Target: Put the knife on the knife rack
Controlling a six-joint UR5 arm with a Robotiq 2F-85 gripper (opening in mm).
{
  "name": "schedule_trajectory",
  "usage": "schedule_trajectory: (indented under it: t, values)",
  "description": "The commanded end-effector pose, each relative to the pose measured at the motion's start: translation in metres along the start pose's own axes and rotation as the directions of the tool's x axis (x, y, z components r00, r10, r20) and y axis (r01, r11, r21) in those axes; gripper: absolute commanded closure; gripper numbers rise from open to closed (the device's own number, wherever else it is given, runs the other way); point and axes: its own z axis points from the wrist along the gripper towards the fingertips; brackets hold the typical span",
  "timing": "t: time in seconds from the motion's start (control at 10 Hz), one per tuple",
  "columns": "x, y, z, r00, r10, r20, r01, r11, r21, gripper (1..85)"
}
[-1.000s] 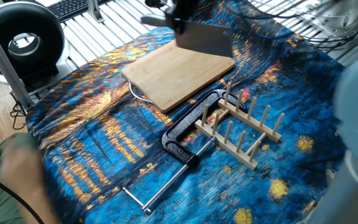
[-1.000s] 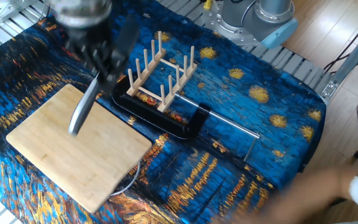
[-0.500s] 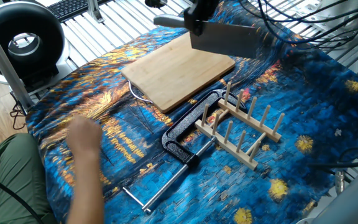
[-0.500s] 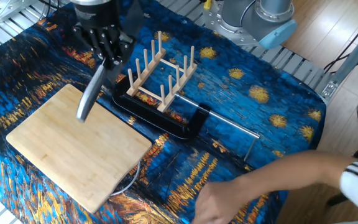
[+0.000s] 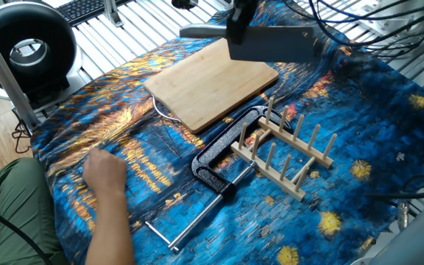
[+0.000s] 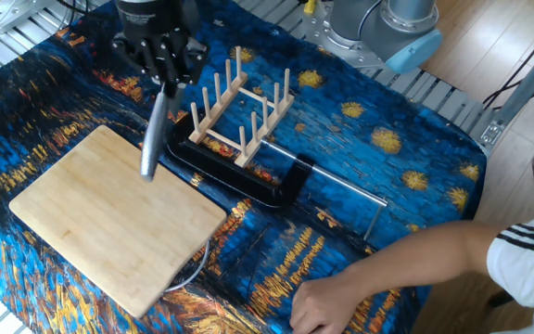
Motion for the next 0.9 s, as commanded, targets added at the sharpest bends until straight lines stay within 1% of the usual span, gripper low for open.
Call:
schedule_trajectory:
  t: [0.0,0.1,0.2,0.3,0.4,0.5,0.6,0.7,0.8]
  values:
    - [0.030,0.026,-0.007,0.999,-0.039,0.021,0.039,0.999,-0.024,84.7]
    - [0.046,0.046,-0.007,0.998,-0.048,0.037,0.050,0.998,-0.046,84.7]
    - [0.053,0.062,-0.005,0.996,-0.060,0.060,0.065,0.995,-0.080,84.7]
    - [0.061,0.070,-0.003,0.994,-0.088,0.066,0.094,0.991,-0.090,84.7]
    - [0.068,0.066,0.000,0.989,-0.137,0.061,0.141,0.987,-0.075,84.7]
    - [0.070,0.061,0.003,0.979,-0.195,0.054,0.198,0.979,-0.057,84.7]
    - [0.064,0.063,0.006,0.970,-0.236,0.064,0.239,0.969,-0.059,84.7]
    - [0.053,0.067,0.009,0.954,-0.285,0.090,0.291,0.955,-0.060,84.7]
    - [0.044,0.063,0.009,0.934,-0.342,0.101,0.346,0.938,-0.027,84.7]
